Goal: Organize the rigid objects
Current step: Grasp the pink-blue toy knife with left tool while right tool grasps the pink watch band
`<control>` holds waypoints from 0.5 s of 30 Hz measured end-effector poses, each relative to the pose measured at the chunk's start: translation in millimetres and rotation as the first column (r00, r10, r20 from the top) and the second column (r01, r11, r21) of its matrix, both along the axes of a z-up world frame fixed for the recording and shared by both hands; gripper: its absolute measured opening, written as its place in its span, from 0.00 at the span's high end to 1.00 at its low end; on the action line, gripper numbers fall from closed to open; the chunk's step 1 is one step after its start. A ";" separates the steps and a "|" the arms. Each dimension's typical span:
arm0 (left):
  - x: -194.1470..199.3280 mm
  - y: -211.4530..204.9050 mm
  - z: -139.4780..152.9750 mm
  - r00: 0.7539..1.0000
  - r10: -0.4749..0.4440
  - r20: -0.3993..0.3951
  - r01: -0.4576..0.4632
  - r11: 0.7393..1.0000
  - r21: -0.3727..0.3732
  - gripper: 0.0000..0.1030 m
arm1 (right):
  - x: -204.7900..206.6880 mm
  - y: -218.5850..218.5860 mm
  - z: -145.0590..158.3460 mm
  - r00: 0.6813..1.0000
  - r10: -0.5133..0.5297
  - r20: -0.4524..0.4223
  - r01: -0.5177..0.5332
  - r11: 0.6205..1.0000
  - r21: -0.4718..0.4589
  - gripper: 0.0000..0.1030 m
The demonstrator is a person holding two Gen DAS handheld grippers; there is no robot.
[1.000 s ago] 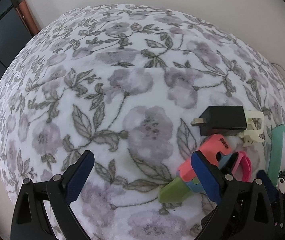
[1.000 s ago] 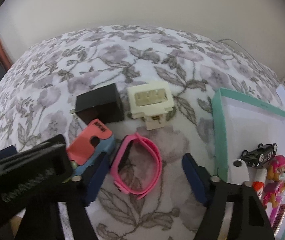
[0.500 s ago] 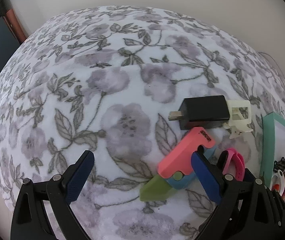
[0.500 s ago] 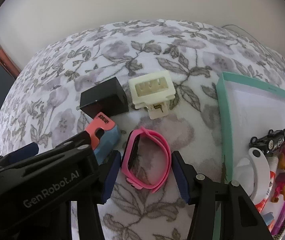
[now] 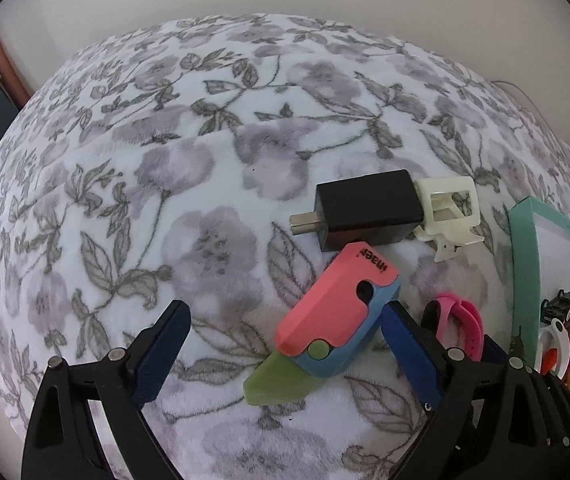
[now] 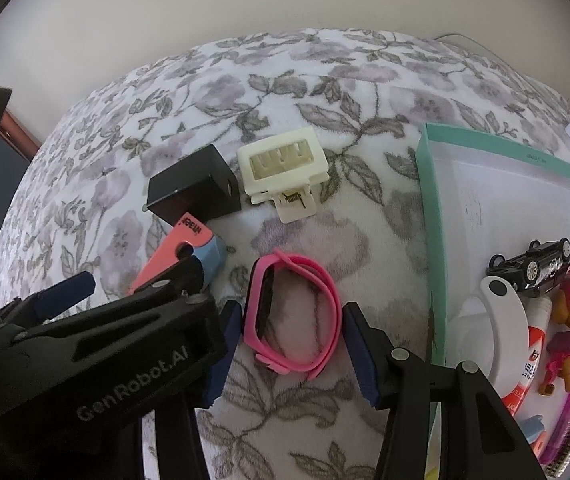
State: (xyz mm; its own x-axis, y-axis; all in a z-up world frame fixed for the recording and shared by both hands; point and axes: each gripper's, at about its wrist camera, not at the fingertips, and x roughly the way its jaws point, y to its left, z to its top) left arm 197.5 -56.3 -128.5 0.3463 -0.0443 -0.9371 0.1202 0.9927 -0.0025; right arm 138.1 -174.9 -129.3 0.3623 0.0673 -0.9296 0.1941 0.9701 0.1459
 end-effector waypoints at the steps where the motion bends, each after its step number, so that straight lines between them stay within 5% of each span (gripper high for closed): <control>1: 0.0 -1.2 0.6 1.000 -0.006 0.003 0.006 1.000 -0.004 0.10 | -0.5 -0.6 0.0 1.000 -0.001 0.000 0.001 1.000 0.002 0.47; 9: -0.1 -8.1 -0.7 0.999 -0.035 0.002 0.035 0.999 -0.024 0.39 | 0.5 0.5 -0.7 1.000 0.000 -0.002 0.000 1.000 -0.004 0.47; 15: -1.7 -7.3 -1.3 0.999 -0.048 -0.016 0.048 0.998 -0.036 0.51 | 2.2 5.1 -2.4 1.000 0.019 -0.005 -0.019 0.999 -0.034 0.46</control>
State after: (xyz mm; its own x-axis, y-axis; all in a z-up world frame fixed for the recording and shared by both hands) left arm 195.8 -63.6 -129.8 0.3267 -0.0937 -0.9405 0.1673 0.9851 -0.0400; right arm 140.3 -169.8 -131.8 0.3570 0.0420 -0.9332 0.1765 0.9780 0.1115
